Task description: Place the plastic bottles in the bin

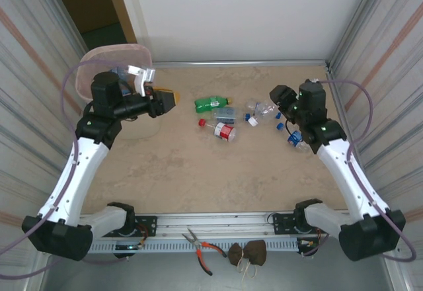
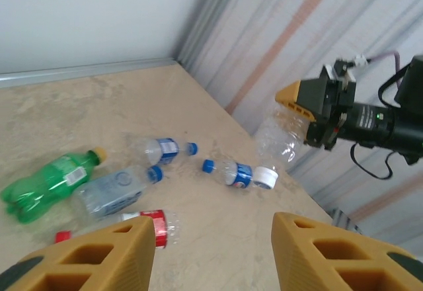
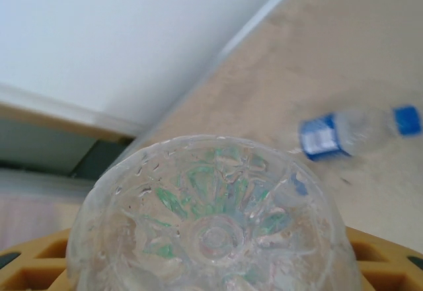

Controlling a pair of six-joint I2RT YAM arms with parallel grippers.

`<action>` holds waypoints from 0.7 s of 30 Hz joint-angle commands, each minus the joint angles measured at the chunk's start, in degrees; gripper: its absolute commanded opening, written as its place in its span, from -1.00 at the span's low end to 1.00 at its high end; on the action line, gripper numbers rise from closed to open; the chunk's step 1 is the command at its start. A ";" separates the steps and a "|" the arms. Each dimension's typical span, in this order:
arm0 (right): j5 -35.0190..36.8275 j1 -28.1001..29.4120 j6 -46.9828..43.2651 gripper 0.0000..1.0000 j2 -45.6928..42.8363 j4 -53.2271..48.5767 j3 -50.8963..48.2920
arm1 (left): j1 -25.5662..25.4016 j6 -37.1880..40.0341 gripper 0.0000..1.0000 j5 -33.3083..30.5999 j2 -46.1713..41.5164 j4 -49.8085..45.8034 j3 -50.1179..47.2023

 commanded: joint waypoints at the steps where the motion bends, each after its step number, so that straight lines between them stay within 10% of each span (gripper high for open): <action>1: -10.48 0.35 -12.27 -0.06 -3.87 9.98 -0.53 | -2.81 2.38 0.03 4.04 1.36 5.18 2.96; 21: -39.28 7.64 -34.40 -0.08 -11.73 20.03 6.63 | -23.17 13.32 0.56 11.94 9.10 3.04 15.53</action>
